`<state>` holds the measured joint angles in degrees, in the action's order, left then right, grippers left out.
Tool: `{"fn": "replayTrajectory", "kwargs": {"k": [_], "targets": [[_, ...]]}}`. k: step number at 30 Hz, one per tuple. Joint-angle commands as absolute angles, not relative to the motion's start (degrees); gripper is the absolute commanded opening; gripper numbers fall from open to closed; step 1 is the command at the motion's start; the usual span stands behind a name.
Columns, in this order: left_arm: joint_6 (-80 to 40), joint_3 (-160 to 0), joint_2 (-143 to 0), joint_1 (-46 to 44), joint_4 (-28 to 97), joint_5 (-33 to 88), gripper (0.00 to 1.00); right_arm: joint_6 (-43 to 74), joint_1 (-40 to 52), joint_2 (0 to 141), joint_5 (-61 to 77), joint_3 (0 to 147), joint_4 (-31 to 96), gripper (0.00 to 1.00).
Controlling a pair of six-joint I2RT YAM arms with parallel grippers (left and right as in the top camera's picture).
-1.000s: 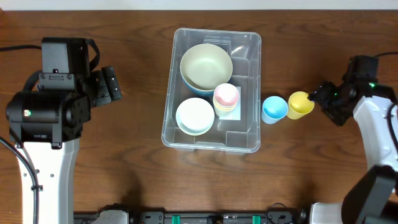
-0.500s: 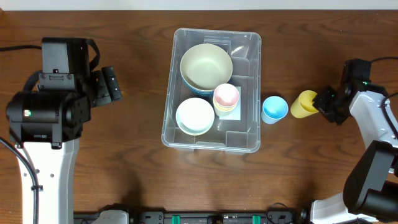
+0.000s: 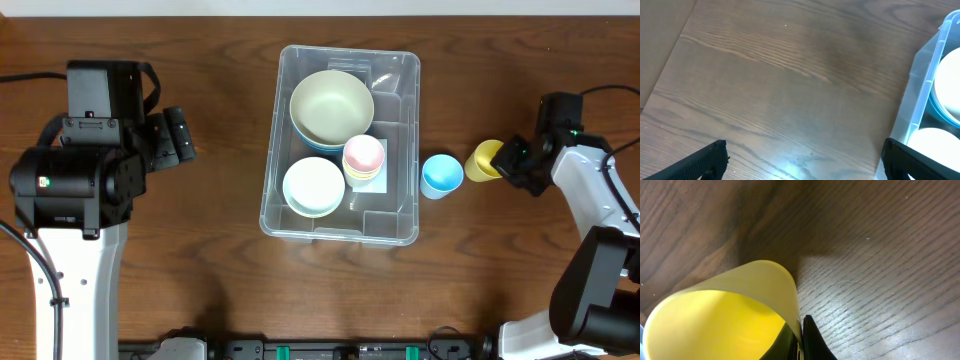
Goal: Pack container
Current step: 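Grasp the remaining yellow cup with the right gripper, then insert the yellow cup onto the pink cup stack and release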
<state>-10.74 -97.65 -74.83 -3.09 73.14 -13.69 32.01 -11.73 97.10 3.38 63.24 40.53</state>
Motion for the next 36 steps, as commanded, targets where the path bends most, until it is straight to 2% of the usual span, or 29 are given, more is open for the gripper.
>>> {"fn": "replayTrajectory", "kwargs": {"k": [1,7,14,21,31,32,35,36], "targets": [[-11.70,-98.10,-74.85,-2.92,73.28,-13.78,0.98,32.80,-11.20,94.80,2.83,64.12,40.77,0.02],[-11.70,-98.10,-74.85,-2.92,73.28,-13.78,0.98,32.62,-7.22,83.77,3.62,72.42,44.07,0.02],[-11.70,-98.10,-74.85,-2.90,73.28,-13.78,0.98,29.06,9.15,76.84,3.57,78.32,47.24,0.02],[-11.70,-98.10,-74.85,-2.90,73.28,-13.78,0.98,32.75,23.05,83.11,0.95,77.43,50.26,0.02],[-11.70,-98.10,-74.85,-2.90,73.28,-13.76,0.98,33.63,29.10,91.85,-0.16,77.43,48.38,0.02],[-11.70,-98.10,-74.85,-2.90,73.28,-13.78,0.98,33.63,29.23,91.98,-0.97,77.43,48.23,0.08],[-11.70,-98.10,-74.85,-2.90,73.28,-13.78,0.98,33.58,29.19,91.33,-3.27,77.71,47.77,0.40],[-11.70,-98.10,-74.85,-2.90,73.28,-13.78,0.98,33.58,29.04,90.74,-3.51,77.89,47.77,0.43]]}}
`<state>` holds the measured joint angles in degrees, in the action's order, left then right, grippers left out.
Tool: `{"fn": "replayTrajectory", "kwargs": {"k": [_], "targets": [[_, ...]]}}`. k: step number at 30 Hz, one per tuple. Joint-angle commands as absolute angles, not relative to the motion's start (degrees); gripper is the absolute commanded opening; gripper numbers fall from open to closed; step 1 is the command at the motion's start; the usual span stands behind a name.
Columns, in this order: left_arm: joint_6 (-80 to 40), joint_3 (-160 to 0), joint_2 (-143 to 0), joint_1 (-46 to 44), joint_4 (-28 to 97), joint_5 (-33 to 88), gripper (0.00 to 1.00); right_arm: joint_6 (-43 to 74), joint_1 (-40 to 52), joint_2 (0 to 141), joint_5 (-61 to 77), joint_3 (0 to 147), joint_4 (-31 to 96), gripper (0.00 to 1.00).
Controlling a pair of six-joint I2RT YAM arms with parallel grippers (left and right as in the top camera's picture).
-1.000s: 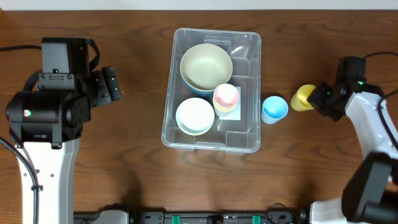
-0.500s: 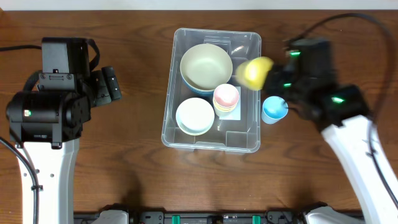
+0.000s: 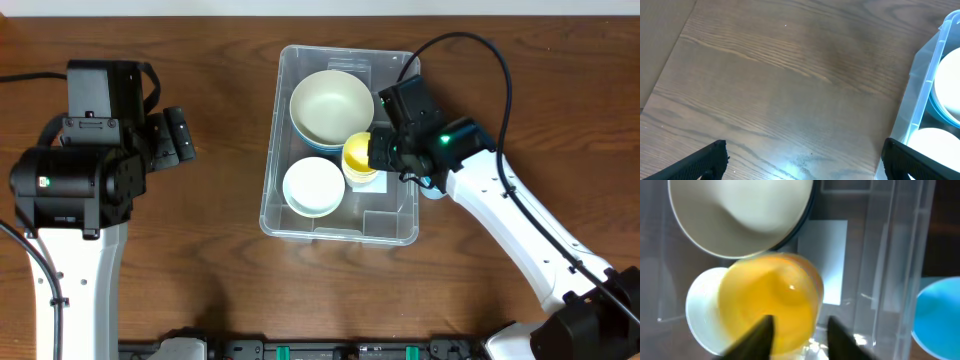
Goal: Pack container
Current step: 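Insert the yellow cup onto the pink cup stack and release, then grasp the blue cup with the right gripper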
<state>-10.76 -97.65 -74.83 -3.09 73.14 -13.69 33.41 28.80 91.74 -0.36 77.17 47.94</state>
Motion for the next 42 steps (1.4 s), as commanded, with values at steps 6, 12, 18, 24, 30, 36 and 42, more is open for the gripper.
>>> {"fn": "replayTrajectory", "kwargs": {"k": [6,12,18,24,30,36,42], "targets": [[-11.70,-98.10,-74.85,-2.90,73.28,-13.76,0.98,34.59,23.33,84.68,-4.51,78.00,50.02,0.67],[-11.70,-98.10,-74.85,-2.92,73.28,-13.78,0.98,35.07,9.96,81.76,-2.72,77.97,56.55,0.73],[-11.70,-98.10,-74.85,-2.92,73.28,-13.78,0.98,31.38,2.57,83.64,1.98,75.85,59.79,0.75],[-11.70,-98.10,-74.85,-2.90,73.28,-13.76,0.98,30.55,3.01,86.41,3.16,70.30,59.53,0.75],[-11.70,-98.10,-74.85,-2.90,73.28,-13.78,0.98,30.63,3.81,88.73,3.92,64.58,55.42,0.66],[-11.70,-98.10,-74.85,-2.92,73.28,-13.78,0.98,32.14,3.70,88.88,3.73,58.98,50.09,0.41],[-11.70,-98.10,-74.85,-2.90,73.28,-13.78,0.98,32.73,3.70,88.73,1.30,59.18,47.59,0.01]]}}
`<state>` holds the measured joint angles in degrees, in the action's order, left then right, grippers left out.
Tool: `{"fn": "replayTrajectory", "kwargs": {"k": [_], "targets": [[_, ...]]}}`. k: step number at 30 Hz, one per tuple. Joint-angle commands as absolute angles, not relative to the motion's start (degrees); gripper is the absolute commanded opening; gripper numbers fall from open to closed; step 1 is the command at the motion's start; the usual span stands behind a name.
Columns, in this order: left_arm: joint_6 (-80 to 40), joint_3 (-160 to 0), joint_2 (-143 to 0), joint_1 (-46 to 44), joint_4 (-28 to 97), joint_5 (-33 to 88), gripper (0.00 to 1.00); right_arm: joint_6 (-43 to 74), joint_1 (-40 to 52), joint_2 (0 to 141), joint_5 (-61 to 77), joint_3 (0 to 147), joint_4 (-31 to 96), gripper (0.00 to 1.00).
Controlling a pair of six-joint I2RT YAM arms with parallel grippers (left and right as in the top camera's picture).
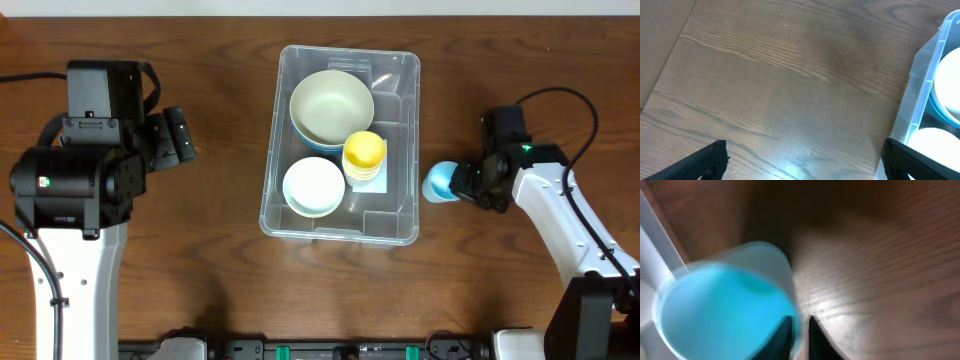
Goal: Pack container
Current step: 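Grasp the blue cup with the right gripper, then insert the blue cup onto the cup stack and withdraw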
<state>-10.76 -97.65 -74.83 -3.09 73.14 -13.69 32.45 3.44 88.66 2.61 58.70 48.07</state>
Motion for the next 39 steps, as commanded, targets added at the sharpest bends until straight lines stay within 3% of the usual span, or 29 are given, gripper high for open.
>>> {"fn": "replayTrajectory", "kwargs": {"k": [1,10,17,25,39], "targets": [[-11.70,-98.10,-74.85,-2.92,73.28,-13.78,0.98,32.73,3.70,88.73,1.30,59.64,47.57,0.01],[-11.70,-98.10,-74.85,-2.90,73.28,-13.78,0.98,32.16,6.02,86.91,1.32,71.85,55.07,0.02],[-11.70,-98.10,-74.85,-2.90,73.28,-13.78,0.98,26.61,20.27,85.27,-0.99,87.13,61.78,0.02],[-11.70,-98.10,-74.85,-2.92,73.28,-13.78,0.98,28.23,32.53,85.78,-7.97,89.19,59.20,0.02],[-11.70,-98.10,-74.85,-2.90,73.28,-13.78,0.98,28.64,33.50,92.09,-2.90,89.17,56.36,0.01]]}}
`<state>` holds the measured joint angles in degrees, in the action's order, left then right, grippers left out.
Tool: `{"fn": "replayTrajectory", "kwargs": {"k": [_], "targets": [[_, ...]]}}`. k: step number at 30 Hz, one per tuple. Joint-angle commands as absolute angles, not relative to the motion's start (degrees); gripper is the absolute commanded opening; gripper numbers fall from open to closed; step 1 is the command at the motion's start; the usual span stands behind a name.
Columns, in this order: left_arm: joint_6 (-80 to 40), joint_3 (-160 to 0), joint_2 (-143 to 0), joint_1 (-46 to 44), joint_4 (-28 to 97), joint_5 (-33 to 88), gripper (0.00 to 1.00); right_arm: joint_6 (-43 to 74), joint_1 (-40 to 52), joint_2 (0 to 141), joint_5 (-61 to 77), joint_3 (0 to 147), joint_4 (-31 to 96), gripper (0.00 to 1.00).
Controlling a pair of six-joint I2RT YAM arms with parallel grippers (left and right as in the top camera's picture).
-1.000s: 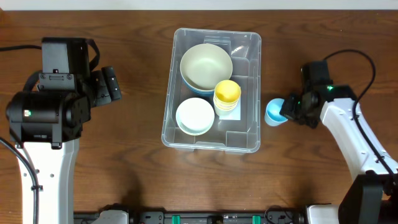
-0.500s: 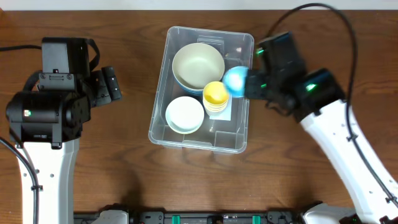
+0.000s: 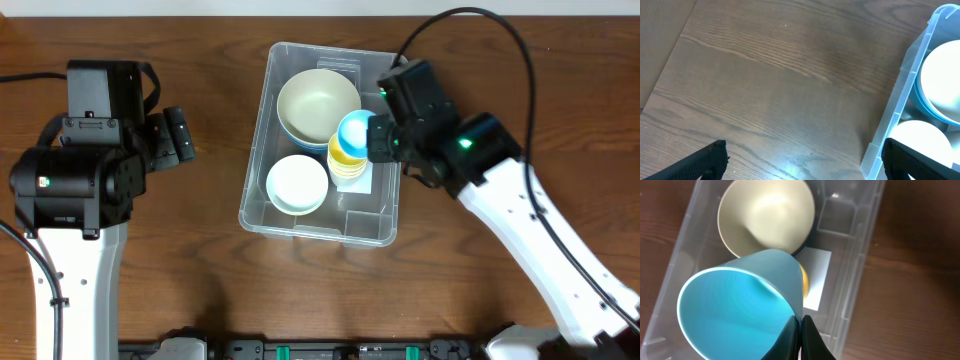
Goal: Pack container
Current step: 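Insert the blue cup onto the cup stack and withdraw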
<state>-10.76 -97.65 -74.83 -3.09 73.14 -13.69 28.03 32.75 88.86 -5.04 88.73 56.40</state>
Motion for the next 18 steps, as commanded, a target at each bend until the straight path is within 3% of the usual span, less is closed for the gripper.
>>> {"fn": "replayTrajectory", "kwargs": {"k": [1,4,8,10,15,18], "targets": [[-11.70,-98.10,-74.85,-2.90,73.28,-13.78,0.98,28.64,33.63,92.95,-2.92,89.17,56.51,0.02],[-11.70,-98.10,-74.85,-2.92,73.28,-13.78,0.98,28.64,33.65,94.52,-2.81,89.17,56.75,0.02],[-11.70,-98.10,-74.85,-2.90,73.28,-13.78,0.98,28.62,33.04,93.56,-3.27,89.45,55.72,0.54],[-11.70,-98.10,-74.85,-2.92,73.28,-13.78,0.98,28.64,32.23,92.40,-3.25,90.13,55.64,0.69],[-11.70,-98.10,-74.85,-2.92,73.28,-13.78,0.98,27.97,30.79,88.29,-3.09,91.11,53.84,0.80],[-11.70,-98.10,-74.85,-2.92,73.28,-13.78,0.98,19.64,30.76,85.47,-2.98,91.11,50.85,0.84]]}}
